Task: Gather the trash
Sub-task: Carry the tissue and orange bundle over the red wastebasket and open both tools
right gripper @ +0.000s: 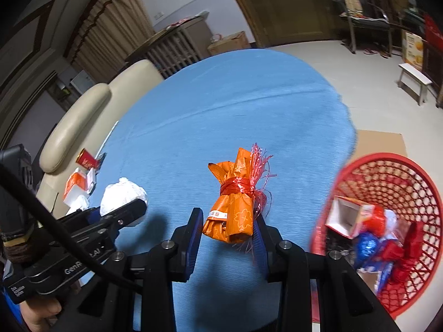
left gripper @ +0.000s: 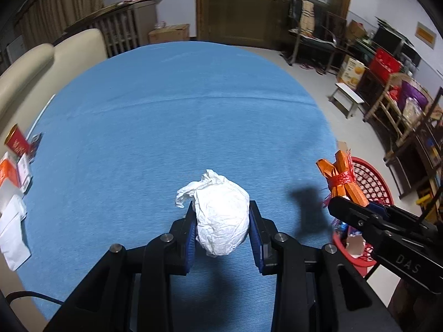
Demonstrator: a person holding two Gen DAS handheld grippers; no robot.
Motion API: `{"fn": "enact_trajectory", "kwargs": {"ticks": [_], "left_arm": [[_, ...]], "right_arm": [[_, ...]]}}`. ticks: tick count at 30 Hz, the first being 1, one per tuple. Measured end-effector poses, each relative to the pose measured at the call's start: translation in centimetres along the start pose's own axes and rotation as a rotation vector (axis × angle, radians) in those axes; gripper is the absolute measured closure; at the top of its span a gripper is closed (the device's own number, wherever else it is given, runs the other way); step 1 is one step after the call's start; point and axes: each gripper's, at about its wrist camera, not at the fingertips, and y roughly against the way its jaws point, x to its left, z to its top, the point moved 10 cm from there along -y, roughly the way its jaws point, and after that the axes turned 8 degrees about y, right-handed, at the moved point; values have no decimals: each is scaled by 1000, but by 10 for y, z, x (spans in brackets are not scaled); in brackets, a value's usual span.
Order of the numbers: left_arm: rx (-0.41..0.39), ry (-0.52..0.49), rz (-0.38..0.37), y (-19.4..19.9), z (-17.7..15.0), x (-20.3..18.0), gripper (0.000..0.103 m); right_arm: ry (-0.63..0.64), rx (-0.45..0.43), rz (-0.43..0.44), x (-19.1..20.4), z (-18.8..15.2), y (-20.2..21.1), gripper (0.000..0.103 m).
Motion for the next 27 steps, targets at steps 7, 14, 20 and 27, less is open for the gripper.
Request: {"fn": "enact_trajectory", "kwargs": {"ticks": [7, 14, 20, 27], "left_arm": [[8, -75, -60, -2, 2, -52, 68], [29, -152, -110, -4, -2, -105, 68], [62, -208, -133, -8, -9, -138, 68], [81, -257, -136, -15, -13, -164, 68]], "right_arm": [[-80, -19, -67, -57, -6, 22, 66], [-177, -47, -157, -127, -8, 45, 66], [-242, -27, -212, -180, -16, 52, 66], [-289, 1, -239, -218, -22, 46, 66]]}}
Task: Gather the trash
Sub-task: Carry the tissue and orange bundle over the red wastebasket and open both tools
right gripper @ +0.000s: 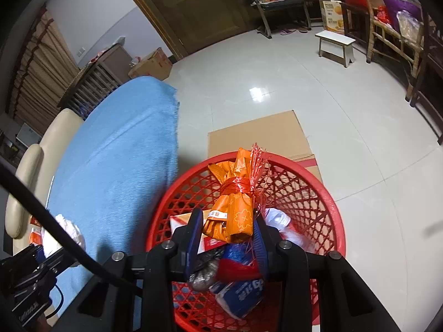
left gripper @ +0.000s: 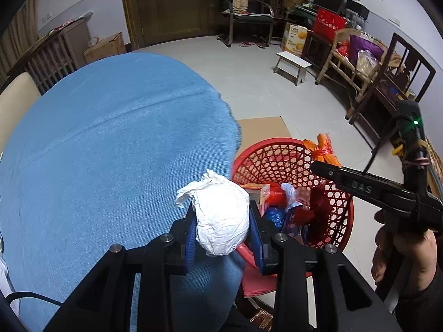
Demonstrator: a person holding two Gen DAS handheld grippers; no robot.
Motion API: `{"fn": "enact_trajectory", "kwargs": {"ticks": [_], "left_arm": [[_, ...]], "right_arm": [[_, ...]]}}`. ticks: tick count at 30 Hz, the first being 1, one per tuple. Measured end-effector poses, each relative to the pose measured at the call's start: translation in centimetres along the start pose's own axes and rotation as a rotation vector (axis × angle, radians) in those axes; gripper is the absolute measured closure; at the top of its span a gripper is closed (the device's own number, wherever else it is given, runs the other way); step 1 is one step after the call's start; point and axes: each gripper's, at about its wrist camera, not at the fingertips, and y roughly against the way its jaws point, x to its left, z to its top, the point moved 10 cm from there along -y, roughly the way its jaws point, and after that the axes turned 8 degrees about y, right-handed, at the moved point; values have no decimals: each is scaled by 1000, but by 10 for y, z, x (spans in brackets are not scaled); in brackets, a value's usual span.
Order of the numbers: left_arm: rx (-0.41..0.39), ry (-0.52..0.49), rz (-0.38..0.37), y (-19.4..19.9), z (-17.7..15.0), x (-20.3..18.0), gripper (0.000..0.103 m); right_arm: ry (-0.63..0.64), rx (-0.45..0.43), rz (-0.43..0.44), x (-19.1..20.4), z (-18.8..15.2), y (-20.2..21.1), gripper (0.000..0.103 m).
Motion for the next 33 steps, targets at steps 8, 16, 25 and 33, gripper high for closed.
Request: {"fn": "enact_trajectory", "kwargs": {"ticks": [8, 16, 25, 33], "left_arm": [[12, -38, -7, -4, 0, -22, 68], [32, -60, -9, -12, -2, -37, 68], [70, -106, -39, -24, -11, -67, 68], [103, -147, -52, -36, -18, -90, 68]], "right_arm": [[-33, 57, -7, -14, -5, -11, 36], [-79, 25, 14, -27, -5, 2, 32], [-68, -71, 7, -34, -2, 47, 32], [-83, -114, 9, -46, 3, 71, 32]]}}
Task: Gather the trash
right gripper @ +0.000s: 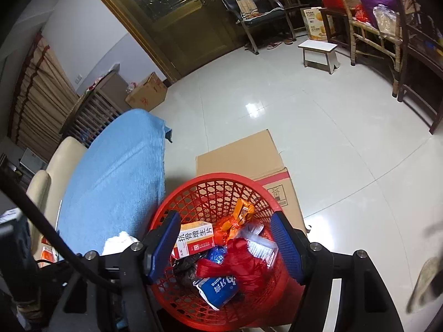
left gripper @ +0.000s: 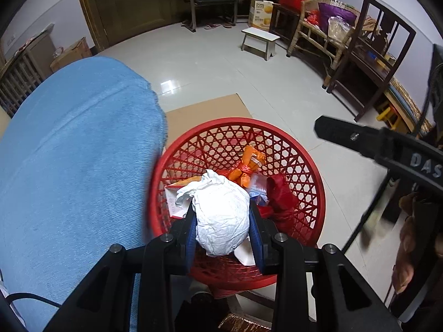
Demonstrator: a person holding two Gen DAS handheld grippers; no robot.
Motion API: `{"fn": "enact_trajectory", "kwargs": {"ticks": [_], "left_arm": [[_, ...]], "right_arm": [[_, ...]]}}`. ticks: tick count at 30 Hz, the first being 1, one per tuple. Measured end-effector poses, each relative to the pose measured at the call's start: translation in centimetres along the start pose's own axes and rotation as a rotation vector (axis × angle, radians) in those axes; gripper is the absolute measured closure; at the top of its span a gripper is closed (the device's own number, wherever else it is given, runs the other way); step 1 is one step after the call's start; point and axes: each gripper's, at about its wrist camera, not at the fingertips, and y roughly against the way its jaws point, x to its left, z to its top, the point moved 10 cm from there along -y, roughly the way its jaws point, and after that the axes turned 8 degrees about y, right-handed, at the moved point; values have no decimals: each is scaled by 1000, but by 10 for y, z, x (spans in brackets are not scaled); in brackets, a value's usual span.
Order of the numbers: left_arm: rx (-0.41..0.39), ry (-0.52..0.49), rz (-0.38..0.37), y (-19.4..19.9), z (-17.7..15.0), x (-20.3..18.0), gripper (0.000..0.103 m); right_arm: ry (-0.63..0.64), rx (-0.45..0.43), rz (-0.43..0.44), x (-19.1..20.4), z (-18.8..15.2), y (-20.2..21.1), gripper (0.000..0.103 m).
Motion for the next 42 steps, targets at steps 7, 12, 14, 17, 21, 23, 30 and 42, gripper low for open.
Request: {"fn": "enact_trajectory", "kwargs": {"ticks": [7, 12, 14, 17, 21, 23, 30, 42], "left_arm": [[26, -10, -2, -14, 0, -9, 68], [40, -25, -5, -22, 1, -16, 68], [40, -29, -4, -23, 2, -19, 68], [36, -26, -6, -24, 7, -20, 68], [39, -3, -60, -26, 12, -21, 59], [52, 15, -98, -31, 14, -21, 36], [18, 83, -109, -20, 20, -1, 27], [-104, 87, -29, 29, 1, 46, 24]], "right_arm": [[-20, -29, -3, -12, 4, 15, 32], [-33, -30, 6, -17, 4, 17, 32], [-31, -33, 8, -17, 4, 19, 32], [-32, -36, 10, -18, 4, 20, 32], [-36, -50, 7, -19, 7, 25, 32], [-35, -53, 6, -19, 8, 26, 32], [-21, -50, 7, -12, 6, 29, 32], [52, -11, -2, 22, -15, 18, 32]]}}
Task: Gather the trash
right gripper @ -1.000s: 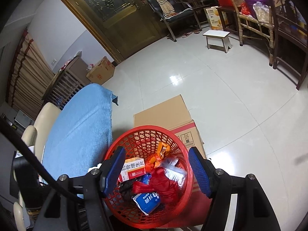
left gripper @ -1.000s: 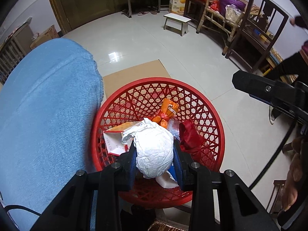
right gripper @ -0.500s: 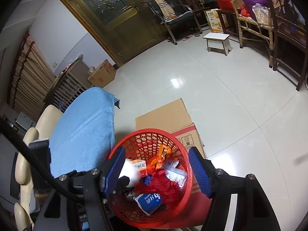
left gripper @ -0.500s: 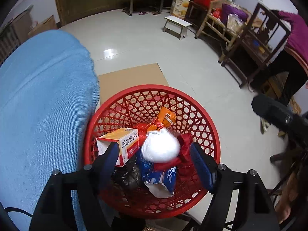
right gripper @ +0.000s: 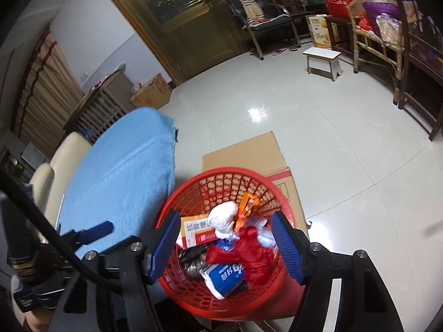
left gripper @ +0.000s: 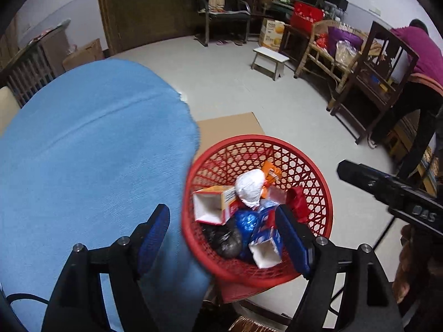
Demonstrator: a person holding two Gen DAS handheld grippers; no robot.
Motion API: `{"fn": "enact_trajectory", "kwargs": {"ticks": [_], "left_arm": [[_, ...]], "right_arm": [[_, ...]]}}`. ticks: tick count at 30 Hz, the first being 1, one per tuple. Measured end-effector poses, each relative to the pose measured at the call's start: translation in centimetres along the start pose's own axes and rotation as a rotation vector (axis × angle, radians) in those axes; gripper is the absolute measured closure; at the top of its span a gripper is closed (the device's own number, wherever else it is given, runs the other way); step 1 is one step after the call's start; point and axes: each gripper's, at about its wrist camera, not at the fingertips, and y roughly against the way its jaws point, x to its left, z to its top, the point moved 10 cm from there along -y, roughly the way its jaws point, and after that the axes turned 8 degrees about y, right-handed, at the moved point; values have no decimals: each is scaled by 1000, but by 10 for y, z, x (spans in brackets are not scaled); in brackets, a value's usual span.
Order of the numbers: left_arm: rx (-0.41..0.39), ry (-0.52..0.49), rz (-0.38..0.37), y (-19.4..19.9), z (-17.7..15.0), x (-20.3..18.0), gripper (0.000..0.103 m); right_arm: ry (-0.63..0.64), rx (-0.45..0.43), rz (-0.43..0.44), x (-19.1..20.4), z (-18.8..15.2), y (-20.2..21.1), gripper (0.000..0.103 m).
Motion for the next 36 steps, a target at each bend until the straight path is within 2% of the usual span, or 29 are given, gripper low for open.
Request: {"fn": "enact_trajectory", "kwargs": {"ticks": [11, 19, 27, 34, 36], "left_arm": [[-67, 76, 18, 35, -19, 52, 24], [-108, 131, 17, 51, -27, 83, 24], [-132, 145, 34, 57, -31, 100, 19], [-130, 140, 56, 54, -34, 104, 18], [-131, 136, 60, 53, -33, 103, 18]], "right_arm": [[66, 22, -102, 34, -21, -20, 32], [72, 34, -138, 67, -40, -29, 32], [94, 69, -194, 82, -63, -30, 31], [107, 73, -219, 86, -69, -29, 30], [115, 76, -222, 88, -72, -30, 27]]}}
